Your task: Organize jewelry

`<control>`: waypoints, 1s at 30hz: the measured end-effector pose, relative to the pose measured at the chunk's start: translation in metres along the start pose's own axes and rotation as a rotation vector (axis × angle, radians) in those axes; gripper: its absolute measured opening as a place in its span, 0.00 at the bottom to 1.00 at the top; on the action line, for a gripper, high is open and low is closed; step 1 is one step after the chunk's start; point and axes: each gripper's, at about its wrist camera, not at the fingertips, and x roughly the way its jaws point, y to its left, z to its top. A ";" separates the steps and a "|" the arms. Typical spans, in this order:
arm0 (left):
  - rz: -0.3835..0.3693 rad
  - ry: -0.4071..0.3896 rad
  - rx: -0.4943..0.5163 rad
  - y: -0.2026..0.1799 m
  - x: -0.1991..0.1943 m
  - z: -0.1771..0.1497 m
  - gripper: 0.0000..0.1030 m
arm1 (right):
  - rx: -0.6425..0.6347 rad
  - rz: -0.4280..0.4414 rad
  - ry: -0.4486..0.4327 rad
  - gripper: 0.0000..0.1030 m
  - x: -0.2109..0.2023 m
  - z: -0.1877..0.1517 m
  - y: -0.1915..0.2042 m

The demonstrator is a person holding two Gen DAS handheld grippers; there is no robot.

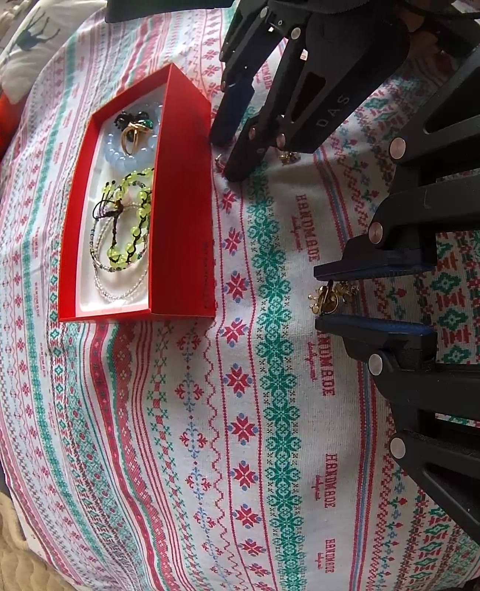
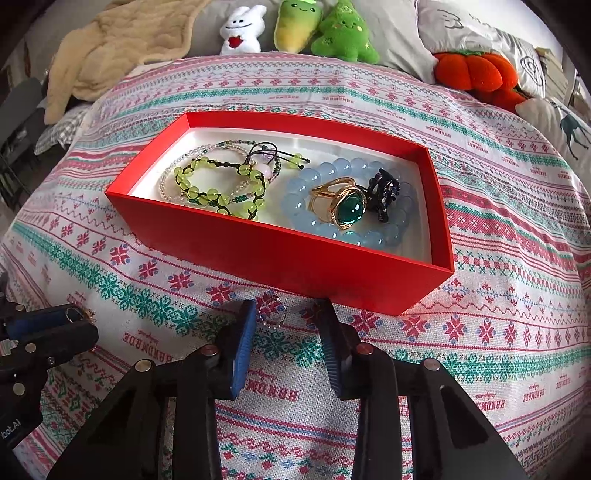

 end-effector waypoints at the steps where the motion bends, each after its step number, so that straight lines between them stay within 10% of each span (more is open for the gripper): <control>1: 0.002 0.001 0.000 0.000 0.000 0.000 0.13 | -0.004 -0.001 0.000 0.32 0.000 0.000 0.000; 8: 0.001 0.000 -0.005 0.001 0.001 0.001 0.13 | -0.024 0.000 0.008 0.15 -0.001 0.000 0.003; 30: 0.005 -0.006 -0.006 0.004 -0.002 0.003 0.13 | 0.038 0.044 0.023 0.14 -0.031 -0.005 -0.024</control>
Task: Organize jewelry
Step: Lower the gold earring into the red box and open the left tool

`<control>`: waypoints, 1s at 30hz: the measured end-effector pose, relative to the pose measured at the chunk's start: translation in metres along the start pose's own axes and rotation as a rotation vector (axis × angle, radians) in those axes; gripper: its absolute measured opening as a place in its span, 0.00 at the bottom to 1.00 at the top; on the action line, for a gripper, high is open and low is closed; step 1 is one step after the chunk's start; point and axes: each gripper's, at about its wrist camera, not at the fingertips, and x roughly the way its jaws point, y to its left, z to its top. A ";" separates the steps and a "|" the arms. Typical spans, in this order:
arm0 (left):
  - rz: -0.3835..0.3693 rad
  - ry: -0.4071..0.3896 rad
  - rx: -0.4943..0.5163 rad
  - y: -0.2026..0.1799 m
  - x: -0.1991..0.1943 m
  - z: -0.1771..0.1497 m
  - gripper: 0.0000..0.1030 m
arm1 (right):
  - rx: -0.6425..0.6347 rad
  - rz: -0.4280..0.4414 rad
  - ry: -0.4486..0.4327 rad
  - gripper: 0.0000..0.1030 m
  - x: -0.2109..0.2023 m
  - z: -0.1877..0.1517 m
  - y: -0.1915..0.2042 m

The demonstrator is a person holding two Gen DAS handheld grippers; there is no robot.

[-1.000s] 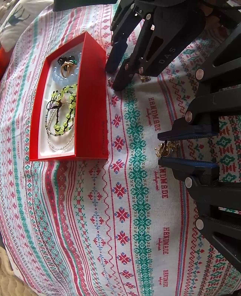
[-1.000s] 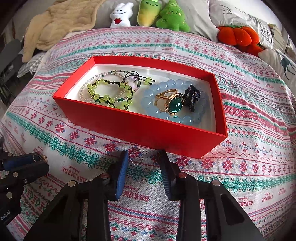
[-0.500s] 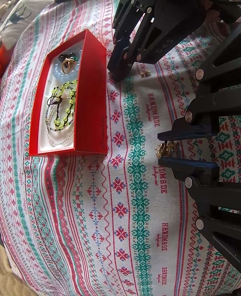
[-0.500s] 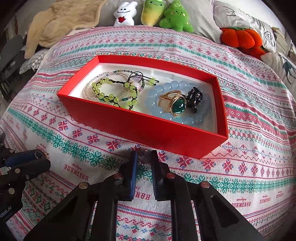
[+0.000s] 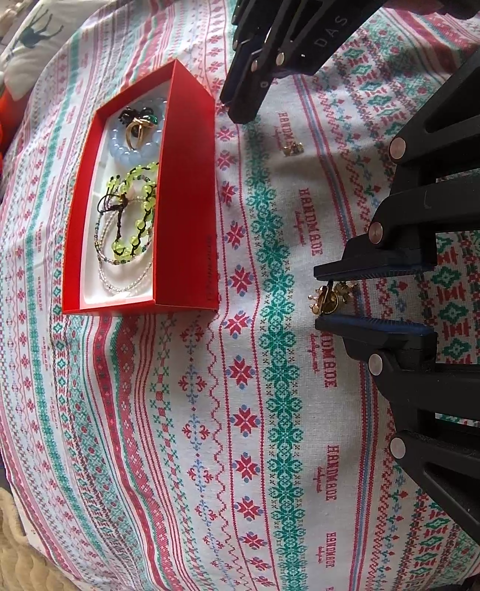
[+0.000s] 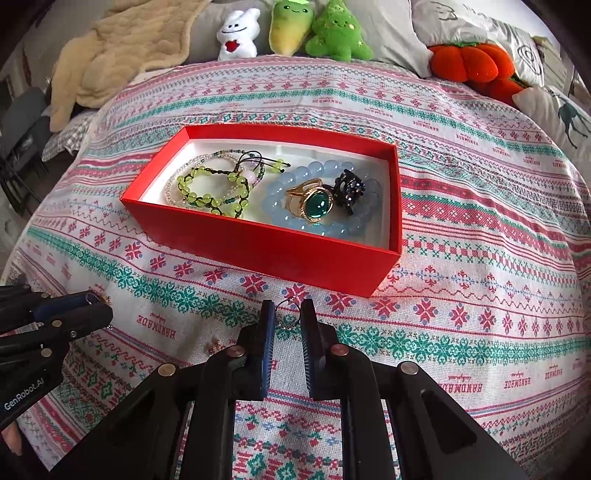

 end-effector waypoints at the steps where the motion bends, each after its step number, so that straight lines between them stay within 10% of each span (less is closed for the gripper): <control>1: 0.001 -0.002 0.001 0.000 0.000 0.000 0.13 | 0.003 0.000 0.001 0.14 -0.002 0.000 -0.002; 30: -0.052 -0.207 -0.080 -0.018 -0.028 0.072 0.13 | 0.063 0.037 -0.124 0.14 -0.064 0.051 -0.028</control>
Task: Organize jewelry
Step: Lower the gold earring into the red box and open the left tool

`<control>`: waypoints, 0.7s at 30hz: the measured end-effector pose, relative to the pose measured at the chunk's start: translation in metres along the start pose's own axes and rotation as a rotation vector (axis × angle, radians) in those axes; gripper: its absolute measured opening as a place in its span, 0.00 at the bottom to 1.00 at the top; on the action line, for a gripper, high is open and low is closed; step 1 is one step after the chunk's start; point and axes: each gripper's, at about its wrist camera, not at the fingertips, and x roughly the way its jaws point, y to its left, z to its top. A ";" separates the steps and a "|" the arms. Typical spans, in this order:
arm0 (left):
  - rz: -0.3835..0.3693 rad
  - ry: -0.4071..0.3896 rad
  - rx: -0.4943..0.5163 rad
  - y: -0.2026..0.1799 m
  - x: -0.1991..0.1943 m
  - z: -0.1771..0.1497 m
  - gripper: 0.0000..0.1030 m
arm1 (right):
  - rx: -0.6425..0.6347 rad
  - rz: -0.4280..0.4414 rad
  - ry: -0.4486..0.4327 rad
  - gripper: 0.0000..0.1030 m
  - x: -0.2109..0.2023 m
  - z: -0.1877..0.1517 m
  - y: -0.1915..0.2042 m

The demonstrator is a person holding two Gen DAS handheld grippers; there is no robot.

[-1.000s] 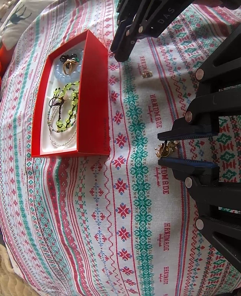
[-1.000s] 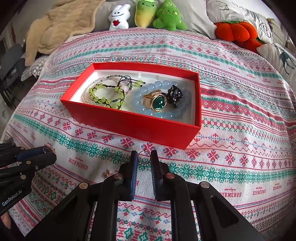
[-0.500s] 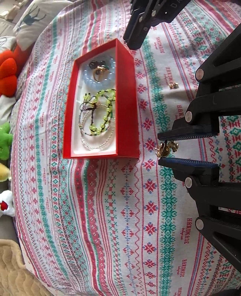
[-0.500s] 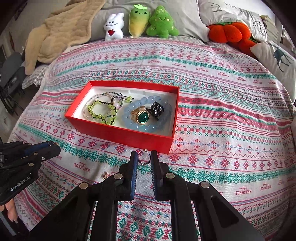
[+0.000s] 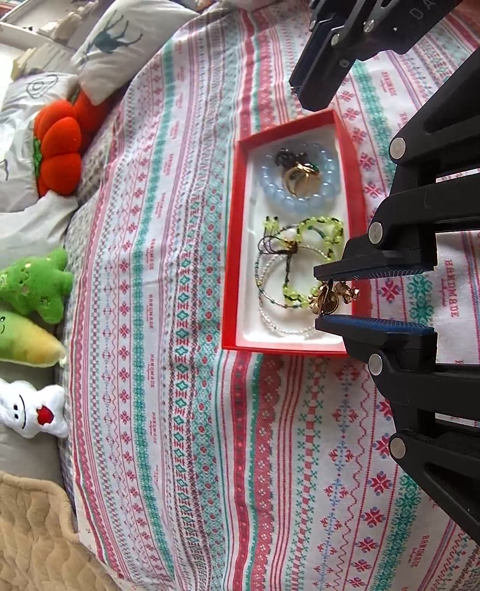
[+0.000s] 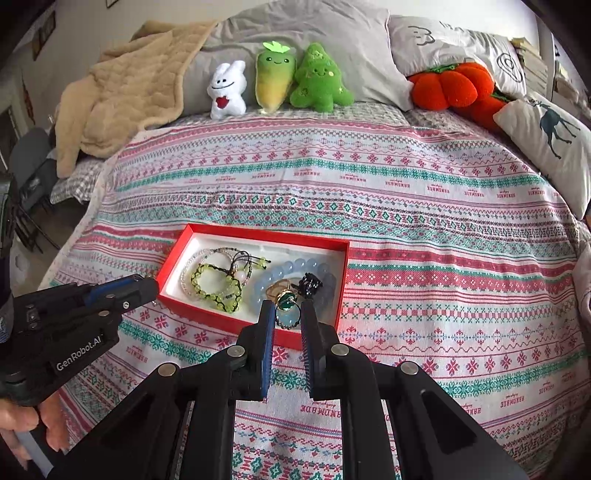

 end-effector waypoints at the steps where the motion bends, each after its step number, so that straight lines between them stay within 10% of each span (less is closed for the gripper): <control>1: -0.004 -0.009 0.001 -0.002 0.002 0.002 0.13 | 0.003 0.005 0.002 0.14 0.001 0.003 -0.001; 21: 0.029 -0.024 -0.001 -0.015 0.055 0.011 0.16 | 0.070 0.018 0.066 0.15 0.048 0.019 -0.032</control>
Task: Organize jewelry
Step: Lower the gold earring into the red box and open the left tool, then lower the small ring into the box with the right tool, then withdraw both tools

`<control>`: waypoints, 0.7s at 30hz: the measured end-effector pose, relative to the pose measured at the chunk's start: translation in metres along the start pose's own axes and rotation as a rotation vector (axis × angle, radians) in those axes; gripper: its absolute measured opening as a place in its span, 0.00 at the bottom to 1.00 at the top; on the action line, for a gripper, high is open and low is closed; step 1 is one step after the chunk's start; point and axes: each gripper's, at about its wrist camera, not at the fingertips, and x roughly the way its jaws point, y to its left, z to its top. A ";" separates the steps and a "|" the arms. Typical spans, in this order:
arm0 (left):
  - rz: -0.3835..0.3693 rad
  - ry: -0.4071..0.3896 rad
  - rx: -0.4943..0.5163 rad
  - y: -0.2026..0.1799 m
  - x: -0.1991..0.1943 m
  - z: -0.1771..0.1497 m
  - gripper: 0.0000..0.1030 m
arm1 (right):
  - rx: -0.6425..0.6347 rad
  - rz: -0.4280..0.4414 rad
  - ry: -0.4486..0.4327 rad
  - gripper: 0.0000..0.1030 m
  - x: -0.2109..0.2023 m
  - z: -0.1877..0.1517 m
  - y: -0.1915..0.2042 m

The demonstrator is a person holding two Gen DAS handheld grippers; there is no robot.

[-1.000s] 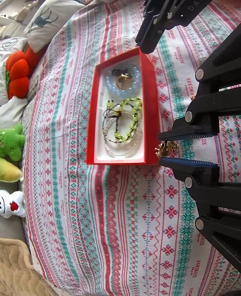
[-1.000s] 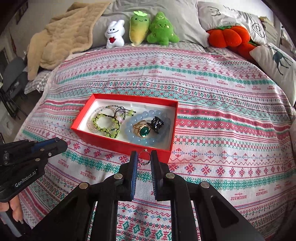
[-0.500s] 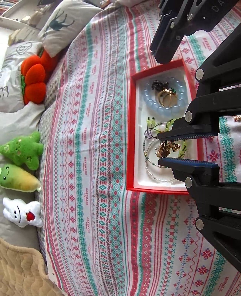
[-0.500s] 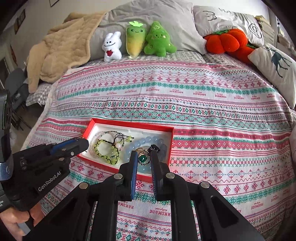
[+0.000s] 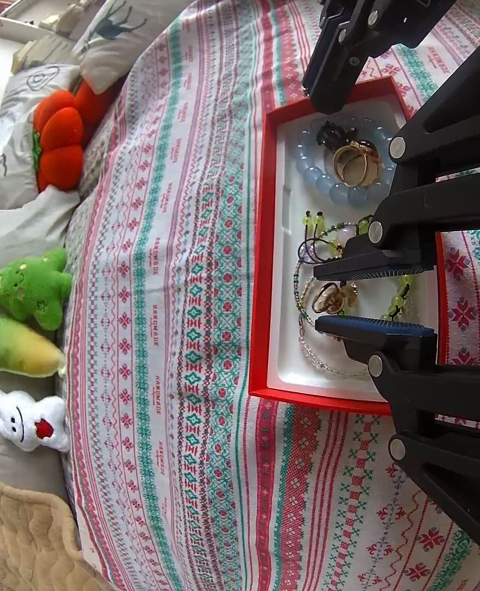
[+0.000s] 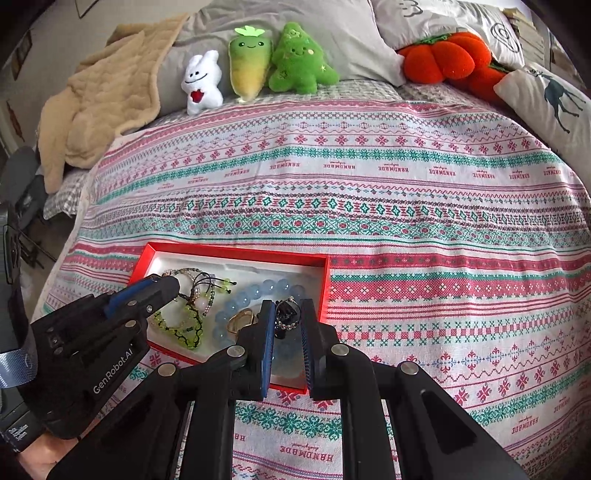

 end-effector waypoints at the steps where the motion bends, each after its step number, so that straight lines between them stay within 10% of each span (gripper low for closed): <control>1: 0.005 0.002 0.005 -0.001 0.000 -0.001 0.17 | -0.001 0.000 0.002 0.15 0.001 0.000 0.000; 6: 0.017 0.008 0.020 -0.002 -0.003 -0.002 0.36 | 0.002 0.006 0.009 0.15 0.006 0.003 -0.003; 21: 0.002 0.064 -0.042 0.020 -0.020 -0.004 0.46 | -0.002 0.066 0.025 0.15 0.022 0.017 0.015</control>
